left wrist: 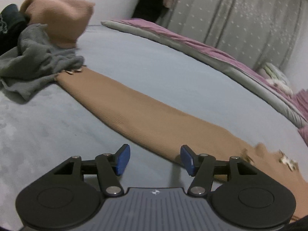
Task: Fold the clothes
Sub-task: 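Move the open left gripper toward the tan sleeve cuff by the grey cloth, then grasp the tan sleeve cuff with the left gripper and lift it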
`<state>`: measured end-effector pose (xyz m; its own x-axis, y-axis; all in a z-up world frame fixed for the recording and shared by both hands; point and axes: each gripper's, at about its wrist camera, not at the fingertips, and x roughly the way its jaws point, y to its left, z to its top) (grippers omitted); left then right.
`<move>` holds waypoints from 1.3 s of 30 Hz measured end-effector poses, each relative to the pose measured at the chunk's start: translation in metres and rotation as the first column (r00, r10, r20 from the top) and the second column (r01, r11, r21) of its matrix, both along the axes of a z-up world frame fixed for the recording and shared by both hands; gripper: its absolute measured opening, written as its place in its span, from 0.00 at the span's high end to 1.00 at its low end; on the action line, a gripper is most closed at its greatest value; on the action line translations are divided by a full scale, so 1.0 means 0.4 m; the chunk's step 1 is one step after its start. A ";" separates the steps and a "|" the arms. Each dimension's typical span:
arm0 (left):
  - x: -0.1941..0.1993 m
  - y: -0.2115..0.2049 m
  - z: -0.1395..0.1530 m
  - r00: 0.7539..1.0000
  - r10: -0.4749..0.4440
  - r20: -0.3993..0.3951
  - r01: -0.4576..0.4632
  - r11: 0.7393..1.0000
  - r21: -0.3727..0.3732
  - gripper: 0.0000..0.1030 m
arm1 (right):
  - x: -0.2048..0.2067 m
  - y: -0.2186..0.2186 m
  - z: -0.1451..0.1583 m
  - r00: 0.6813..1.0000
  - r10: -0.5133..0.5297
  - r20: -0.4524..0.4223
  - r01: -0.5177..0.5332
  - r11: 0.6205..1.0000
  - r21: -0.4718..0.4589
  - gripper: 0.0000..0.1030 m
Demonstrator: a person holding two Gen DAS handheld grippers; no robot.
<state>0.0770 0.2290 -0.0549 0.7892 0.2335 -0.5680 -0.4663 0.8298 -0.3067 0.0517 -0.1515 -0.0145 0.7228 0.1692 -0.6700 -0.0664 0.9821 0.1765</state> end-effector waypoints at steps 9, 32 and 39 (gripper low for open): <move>0.010 0.127 -0.021 0.992 0.113 0.054 -0.113 0.994 -0.007 0.44 | 0.007 -0.012 -0.009 1.000 -0.013 -0.003 0.013 1.000 -0.009 0.19; 0.069 0.250 -0.016 0.943 0.273 0.190 -0.273 0.962 -0.025 0.92 | 0.010 -0.030 0.005 0.999 -0.030 0.017 0.030 0.999 0.031 0.18; 0.047 0.237 0.054 0.933 0.228 0.280 -0.231 0.973 -0.021 0.92 | 0.006 -0.037 0.024 0.998 -0.044 0.041 0.042 0.998 0.051 0.18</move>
